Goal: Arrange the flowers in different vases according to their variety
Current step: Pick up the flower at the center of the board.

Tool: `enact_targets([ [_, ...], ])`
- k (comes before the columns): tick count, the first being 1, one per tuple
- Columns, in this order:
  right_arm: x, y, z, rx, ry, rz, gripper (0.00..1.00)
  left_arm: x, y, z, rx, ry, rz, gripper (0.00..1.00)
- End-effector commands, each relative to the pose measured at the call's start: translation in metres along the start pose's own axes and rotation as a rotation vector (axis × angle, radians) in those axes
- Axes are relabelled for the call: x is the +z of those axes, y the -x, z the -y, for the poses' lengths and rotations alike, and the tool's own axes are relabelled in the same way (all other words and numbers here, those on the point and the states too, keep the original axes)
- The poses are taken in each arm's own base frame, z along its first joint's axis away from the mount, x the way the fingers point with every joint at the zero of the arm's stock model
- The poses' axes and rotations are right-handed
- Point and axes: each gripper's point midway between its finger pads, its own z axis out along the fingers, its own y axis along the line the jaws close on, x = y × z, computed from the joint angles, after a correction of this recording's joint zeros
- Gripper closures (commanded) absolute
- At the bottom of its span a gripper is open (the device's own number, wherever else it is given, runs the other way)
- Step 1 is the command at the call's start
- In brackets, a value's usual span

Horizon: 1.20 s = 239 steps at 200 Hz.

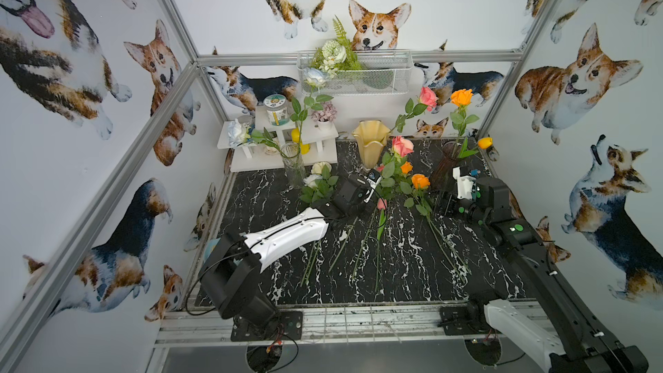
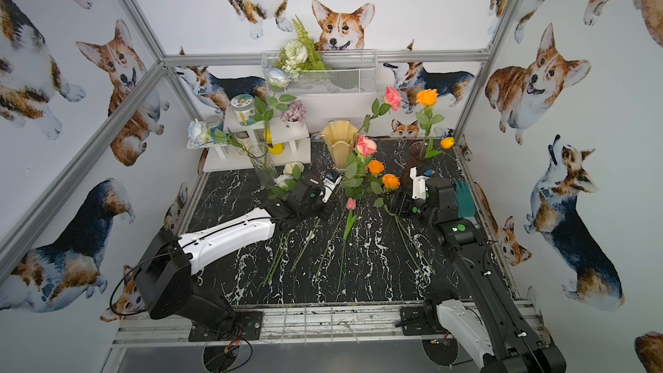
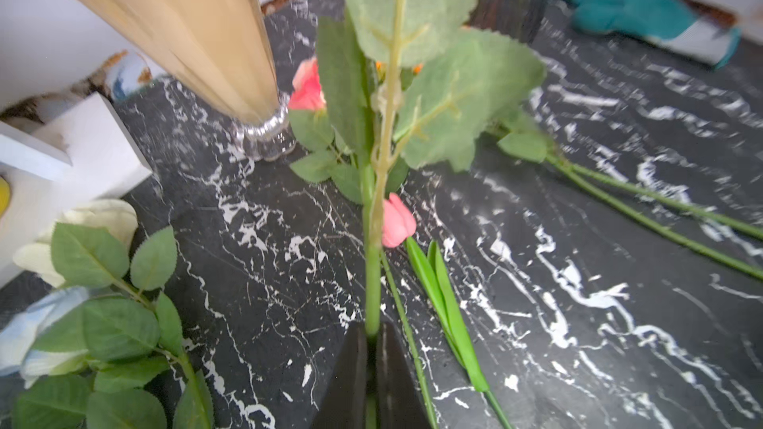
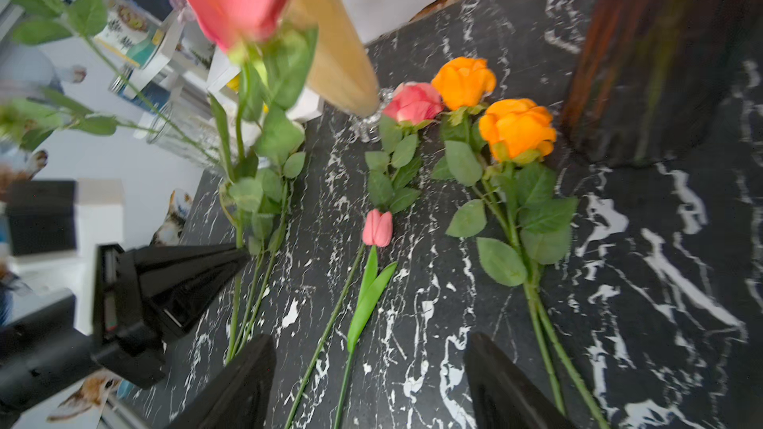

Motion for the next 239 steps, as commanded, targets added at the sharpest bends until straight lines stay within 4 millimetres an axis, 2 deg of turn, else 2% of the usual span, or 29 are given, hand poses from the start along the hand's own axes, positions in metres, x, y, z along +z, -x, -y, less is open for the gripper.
enact_targets([
  [1, 0.005, -0.001, -0.040, -0.078, 0.161, 0.024, 0.24, -0.027, 0.047, 0.008, -0.047, -0.056, 0.177, 1.00],
  [30, 0.011, -0.016, -0.083, -0.134, 0.315, 0.019, 0.28, -0.059, 0.082, 0.009, -0.082, -0.090, 0.303, 1.00],
  [70, 0.009, -0.024, -0.131, -0.209, 0.462, 0.050, 0.29, -0.096, 0.114, 0.009, -0.142, -0.141, 0.474, 1.00],
  [99, 0.021, -0.030, -0.157, -0.252, 0.489, 0.049, 0.29, -0.113, 0.125, 0.009, -0.152, -0.162, 0.553, 1.00],
  [141, 0.039, -0.031, -0.190, -0.302, 0.519, 0.046, 0.31, -0.122, 0.130, 0.010, -0.157, -0.179, 0.584, 1.00],
  [147, 0.051, -0.037, -0.189, -0.305, 0.501, 0.022, 0.32, -0.123, 0.130, 0.010, -0.155, -0.181, 0.587, 1.00],
  [171, 0.059, -0.037, -0.196, -0.314, 0.500, 0.017, 0.36, -0.128, 0.131, 0.010, -0.157, -0.185, 0.599, 1.00],
  [239, 0.062, -0.033, -0.198, -0.314, 0.473, 0.022, 0.84, -0.132, 0.125, 0.006, -0.153, -0.167, 0.602, 1.00],
])
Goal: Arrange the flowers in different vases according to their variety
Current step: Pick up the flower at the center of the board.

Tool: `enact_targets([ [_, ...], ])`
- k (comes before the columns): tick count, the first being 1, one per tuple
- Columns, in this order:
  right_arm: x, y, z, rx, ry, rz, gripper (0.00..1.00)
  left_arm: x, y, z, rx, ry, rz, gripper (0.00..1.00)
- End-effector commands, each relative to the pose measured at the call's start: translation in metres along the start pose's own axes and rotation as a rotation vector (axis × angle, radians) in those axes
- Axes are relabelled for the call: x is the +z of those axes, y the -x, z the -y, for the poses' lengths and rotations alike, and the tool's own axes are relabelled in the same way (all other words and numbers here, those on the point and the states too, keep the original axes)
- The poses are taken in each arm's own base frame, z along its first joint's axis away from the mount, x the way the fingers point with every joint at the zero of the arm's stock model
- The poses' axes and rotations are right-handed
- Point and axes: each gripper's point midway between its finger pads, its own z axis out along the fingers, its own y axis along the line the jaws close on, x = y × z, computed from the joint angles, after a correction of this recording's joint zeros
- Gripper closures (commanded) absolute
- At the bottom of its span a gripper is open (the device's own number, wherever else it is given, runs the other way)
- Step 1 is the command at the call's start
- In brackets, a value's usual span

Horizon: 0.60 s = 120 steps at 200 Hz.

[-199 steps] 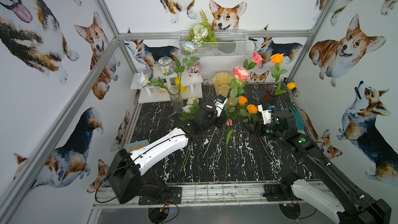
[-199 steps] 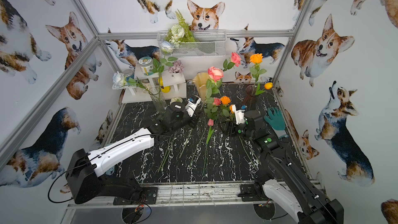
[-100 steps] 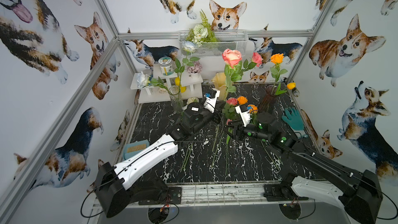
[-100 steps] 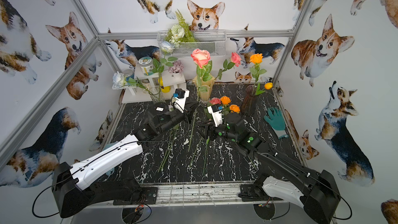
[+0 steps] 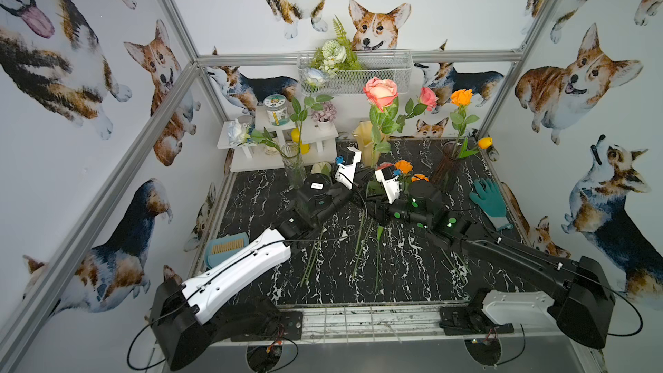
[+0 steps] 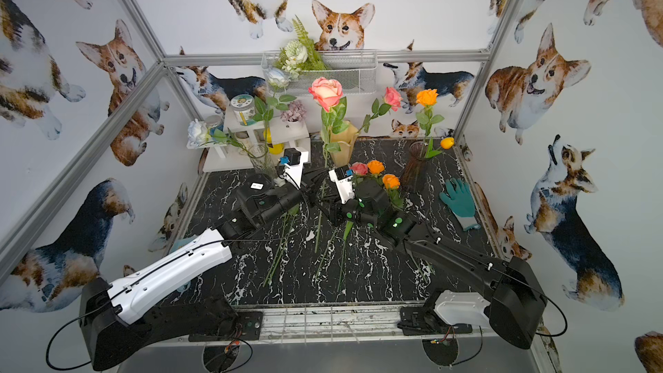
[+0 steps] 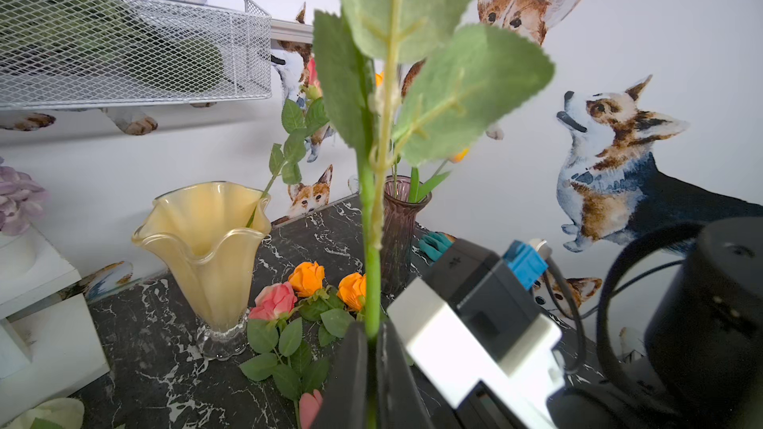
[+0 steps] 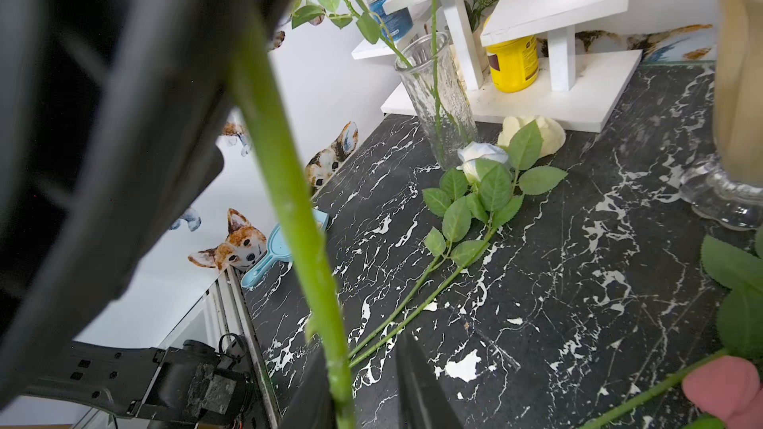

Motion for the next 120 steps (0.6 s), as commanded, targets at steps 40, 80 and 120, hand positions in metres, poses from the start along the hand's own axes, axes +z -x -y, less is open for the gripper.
enact_targets([
  [40, -0.003, 0.011, -0.002, -0.025, -0.018, 0.037, 0.93, -0.003, 0.006, -0.002, 0.000, 0.004, 0.039, 1.00],
  [80, -0.001, 0.015, 0.007, -0.059, -0.069, 0.040, 0.96, -0.006, 0.002, -0.008, -0.004, 0.035, 0.027, 0.42],
  [120, 0.000, 0.034, 0.033, -0.101, -0.153, 0.042, 0.97, -0.016, -0.010, -0.025, -0.006, 0.105, -0.014, 0.15],
])
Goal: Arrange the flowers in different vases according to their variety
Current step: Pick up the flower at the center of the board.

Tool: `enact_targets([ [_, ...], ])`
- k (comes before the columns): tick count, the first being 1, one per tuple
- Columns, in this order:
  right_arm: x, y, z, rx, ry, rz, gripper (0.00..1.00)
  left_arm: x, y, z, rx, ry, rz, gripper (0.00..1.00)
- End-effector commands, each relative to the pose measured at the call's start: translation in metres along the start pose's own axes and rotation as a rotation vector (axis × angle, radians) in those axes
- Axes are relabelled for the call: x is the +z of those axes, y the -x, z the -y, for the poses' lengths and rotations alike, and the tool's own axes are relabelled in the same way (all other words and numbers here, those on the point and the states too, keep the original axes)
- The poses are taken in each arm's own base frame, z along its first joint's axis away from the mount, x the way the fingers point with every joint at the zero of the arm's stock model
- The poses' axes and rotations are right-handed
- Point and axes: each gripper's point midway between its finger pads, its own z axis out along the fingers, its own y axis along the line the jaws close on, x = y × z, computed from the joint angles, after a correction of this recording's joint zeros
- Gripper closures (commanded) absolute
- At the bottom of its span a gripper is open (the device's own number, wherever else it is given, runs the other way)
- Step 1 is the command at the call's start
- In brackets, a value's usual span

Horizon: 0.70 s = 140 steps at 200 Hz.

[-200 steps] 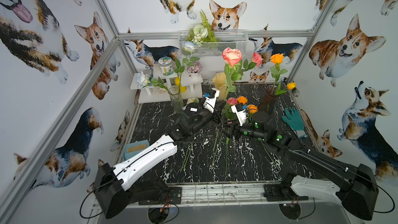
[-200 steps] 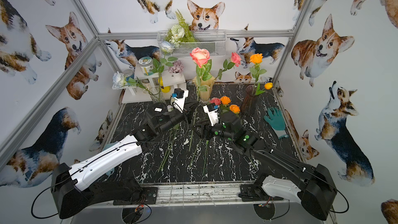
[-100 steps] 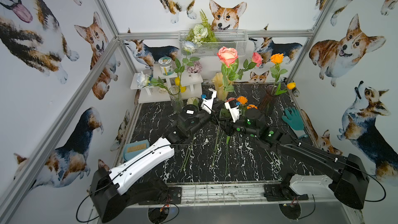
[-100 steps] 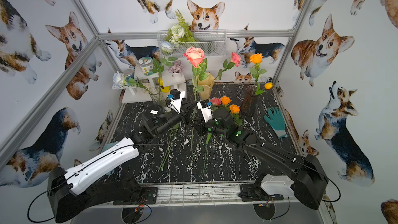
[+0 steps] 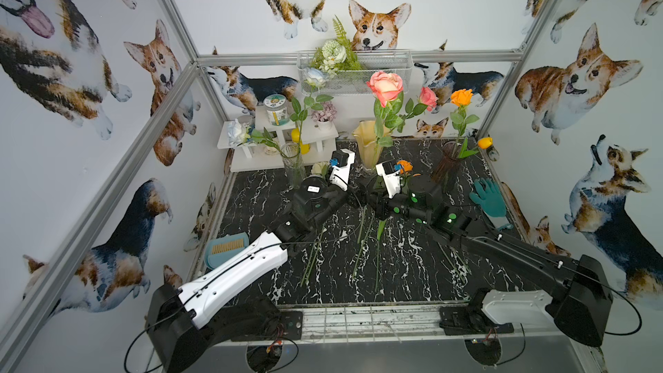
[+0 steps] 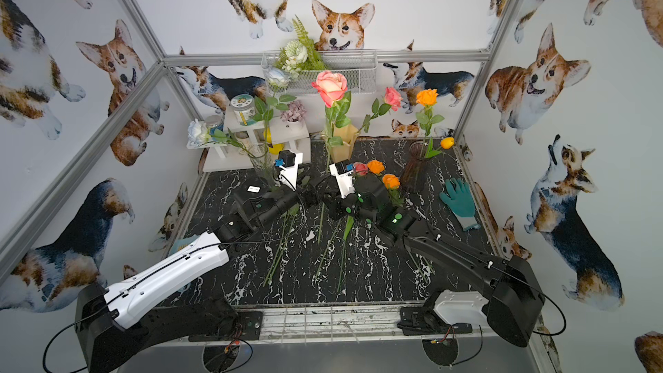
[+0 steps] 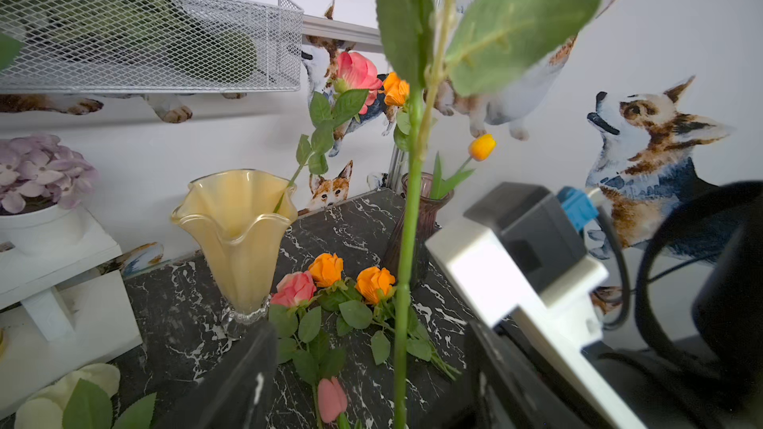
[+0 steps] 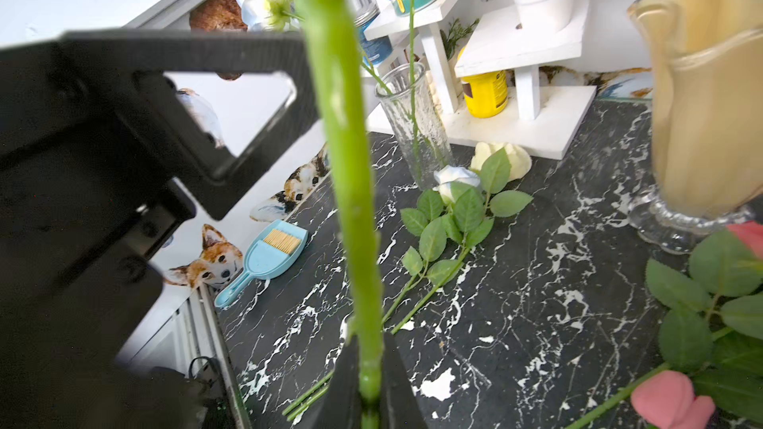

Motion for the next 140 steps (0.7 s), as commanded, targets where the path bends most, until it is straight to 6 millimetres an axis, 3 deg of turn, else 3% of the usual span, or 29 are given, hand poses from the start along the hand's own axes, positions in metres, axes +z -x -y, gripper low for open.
enact_targets([
  [1, 0.000, 0.012, 0.017, -0.053, -0.060, 0.007, 0.97, -0.006, -0.005, -0.011, 0.007, 0.045, -0.016, 0.15],
  [89, 0.001, 0.135, 0.092, -0.228, -0.309, 0.159, 0.97, -0.043, -0.082, -0.096, -0.082, 0.277, -0.232, 0.00],
  [117, 0.006, 0.180, 0.113, -0.242, -0.348, 0.240, 0.98, -0.052, -0.099, -0.111, -0.104, 0.310, -0.273, 0.00],
  [136, 0.012, 0.210, 0.124, -0.259, -0.377, 0.284, 0.98, -0.055, -0.097, -0.113, -0.110, 0.313, -0.265, 0.00],
  [140, 0.013, 0.215, 0.127, -0.260, -0.384, 0.292, 0.98, -0.058, -0.113, -0.115, -0.115, 0.321, -0.297, 0.00],
])
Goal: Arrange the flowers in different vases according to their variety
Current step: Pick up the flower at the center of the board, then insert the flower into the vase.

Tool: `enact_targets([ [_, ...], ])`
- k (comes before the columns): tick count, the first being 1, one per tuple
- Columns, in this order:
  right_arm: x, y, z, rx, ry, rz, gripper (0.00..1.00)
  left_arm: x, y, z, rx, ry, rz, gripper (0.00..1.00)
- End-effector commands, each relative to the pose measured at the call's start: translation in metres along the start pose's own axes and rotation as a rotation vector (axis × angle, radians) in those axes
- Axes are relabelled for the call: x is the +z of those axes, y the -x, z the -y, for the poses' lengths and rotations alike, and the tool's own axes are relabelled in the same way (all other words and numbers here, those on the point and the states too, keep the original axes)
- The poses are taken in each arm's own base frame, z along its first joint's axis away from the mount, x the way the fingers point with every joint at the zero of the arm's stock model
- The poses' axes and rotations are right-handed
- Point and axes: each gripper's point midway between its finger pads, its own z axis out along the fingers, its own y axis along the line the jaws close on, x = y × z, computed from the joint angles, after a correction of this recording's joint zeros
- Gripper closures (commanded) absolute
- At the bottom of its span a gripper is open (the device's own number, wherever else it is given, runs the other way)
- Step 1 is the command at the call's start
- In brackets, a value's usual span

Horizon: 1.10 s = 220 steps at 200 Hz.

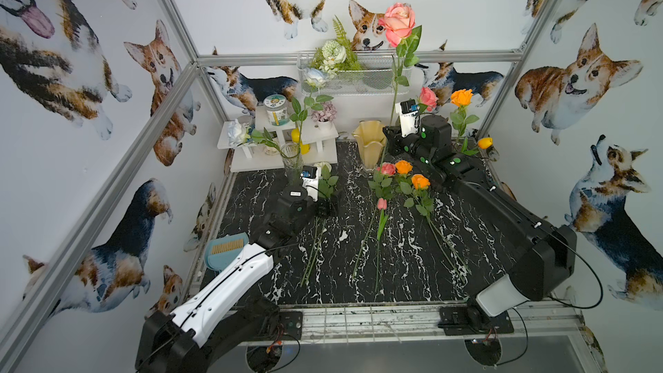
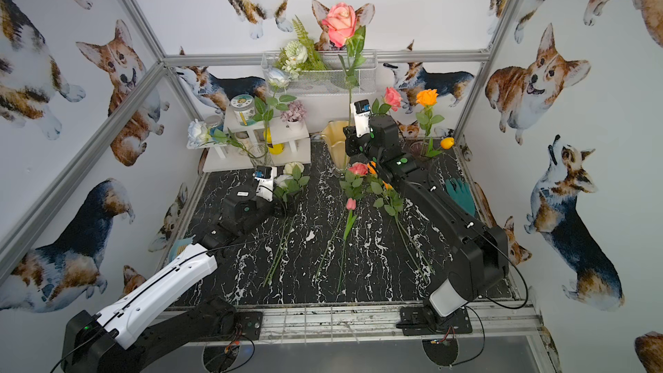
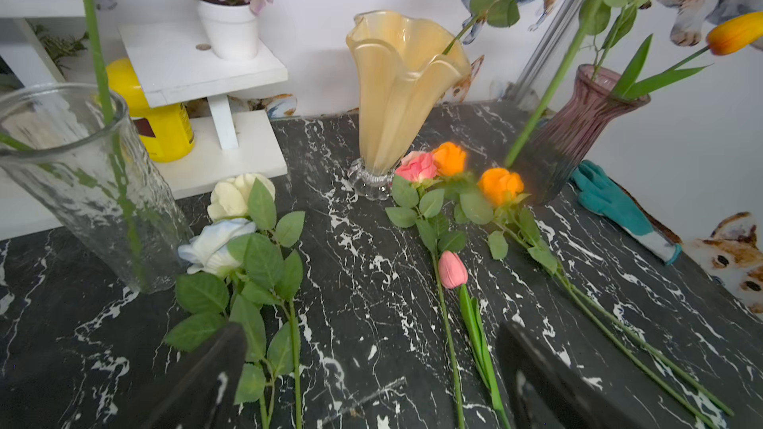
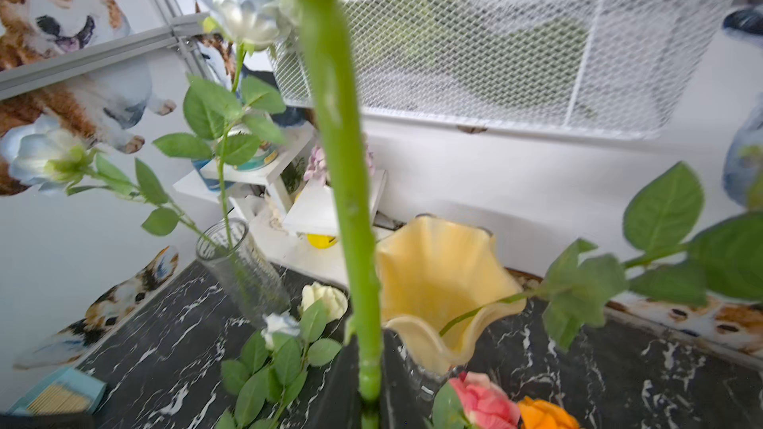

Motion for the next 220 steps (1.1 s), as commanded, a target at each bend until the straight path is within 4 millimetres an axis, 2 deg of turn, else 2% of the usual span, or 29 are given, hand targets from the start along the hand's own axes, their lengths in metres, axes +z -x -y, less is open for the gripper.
enact_targets([
  [1, 0.014, 0.034, 0.013, -0.039, -0.039, 0.081, 0.98, 0.001, -0.016, -0.005, -0.013, -0.002, -0.034, 0.00],
  [52, 0.049, 0.083, 0.047, -0.052, -0.096, 0.136, 0.98, 0.002, -0.025, -0.010, -0.019, 0.008, -0.052, 0.00],
  [79, 0.062, 0.088, 0.060, -0.054, -0.114, 0.129, 0.98, 0.002, -0.027, -0.012, -0.022, 0.014, -0.053, 0.00],
  [129, 0.082, 0.039, 0.065, -0.010, -0.100, 0.054, 0.99, 0.006, -0.033, -0.015, -0.027, 0.017, -0.064, 0.00],
  [176, 0.086, -0.005, 0.053, 0.002, -0.077, -0.005, 0.97, 0.009, -0.034, -0.017, -0.025, 0.020, -0.071, 0.00],
  [183, 0.087, -0.010, 0.051, 0.002, -0.074, -0.012, 0.92, 0.009, -0.035, -0.017, -0.025, 0.021, -0.072, 0.00],
  [204, 0.084, -0.016, 0.049, -0.002, -0.086, -0.014, 0.48, 0.009, -0.036, -0.018, -0.026, 0.026, -0.075, 0.00],
  [215, 0.082, -0.017, 0.048, -0.008, -0.095, -0.009, 0.33, 0.009, -0.037, -0.019, -0.026, 0.029, -0.078, 0.00],
  [220, 0.080, -0.016, 0.047, -0.015, -0.096, -0.003, 0.29, 0.009, -0.037, -0.019, -0.026, 0.031, -0.077, 0.00],
])
